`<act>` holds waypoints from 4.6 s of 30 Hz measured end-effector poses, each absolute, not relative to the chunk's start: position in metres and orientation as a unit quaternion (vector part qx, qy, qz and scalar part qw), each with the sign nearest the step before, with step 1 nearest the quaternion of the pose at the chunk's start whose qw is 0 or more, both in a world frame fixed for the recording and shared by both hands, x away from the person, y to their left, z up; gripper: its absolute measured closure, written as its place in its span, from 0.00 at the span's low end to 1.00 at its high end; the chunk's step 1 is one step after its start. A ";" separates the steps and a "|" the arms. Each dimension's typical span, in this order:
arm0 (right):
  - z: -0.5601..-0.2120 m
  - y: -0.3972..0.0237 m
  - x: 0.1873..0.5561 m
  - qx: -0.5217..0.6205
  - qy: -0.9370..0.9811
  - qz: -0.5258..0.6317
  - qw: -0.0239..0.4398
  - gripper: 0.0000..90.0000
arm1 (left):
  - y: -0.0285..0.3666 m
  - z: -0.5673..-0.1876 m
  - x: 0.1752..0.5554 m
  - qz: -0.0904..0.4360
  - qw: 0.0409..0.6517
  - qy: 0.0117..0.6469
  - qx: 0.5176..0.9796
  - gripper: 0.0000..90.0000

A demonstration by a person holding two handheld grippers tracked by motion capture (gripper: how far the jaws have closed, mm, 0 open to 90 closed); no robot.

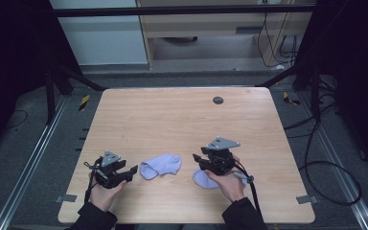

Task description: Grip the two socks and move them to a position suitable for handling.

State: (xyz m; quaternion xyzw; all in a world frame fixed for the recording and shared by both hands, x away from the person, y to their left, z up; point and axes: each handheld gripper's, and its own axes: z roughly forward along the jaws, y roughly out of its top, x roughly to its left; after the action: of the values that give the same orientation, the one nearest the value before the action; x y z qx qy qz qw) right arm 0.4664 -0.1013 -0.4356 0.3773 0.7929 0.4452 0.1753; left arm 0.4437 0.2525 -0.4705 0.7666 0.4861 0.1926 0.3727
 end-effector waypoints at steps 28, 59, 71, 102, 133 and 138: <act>-0.494 -0.014 0.475 0.322 0.864 0.364 0.133 0.73 | 0.223 -0.494 0.450 0.171 0.346 0.469 0.795 0.73; -0.456 -0.013 0.476 0.384 0.789 0.462 0.126 0.92 | 0.217 -0.490 0.445 0.139 0.347 0.436 0.819 0.96; -0.482 0.007 0.516 0.440 0.774 0.425 0.163 0.90 | 0.220 -0.489 0.445 0.139 0.342 0.431 0.824 0.96; -0.499 -0.007 0.556 0.446 0.799 0.370 0.162 0.80 | 0.223 -0.493 0.441 0.159 0.335 0.493 0.787 0.71; -0.468 -0.012 0.491 0.415 0.806 0.395 0.146 0.98 | 0.248 -0.473 0.469 0.203 0.310 0.493 0.787 0.97; -0.483 -0.009 0.476 0.422 0.807 0.391 0.132 0.98 | 0.249 -0.477 0.475 0.204 0.294 0.486 0.797 0.95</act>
State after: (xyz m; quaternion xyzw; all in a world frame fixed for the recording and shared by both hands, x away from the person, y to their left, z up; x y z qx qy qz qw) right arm 0.4765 -0.0091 -0.4831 0.4222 0.8074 0.3906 0.1317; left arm 0.4745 0.2491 -0.4772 0.7971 0.4864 0.2035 0.2944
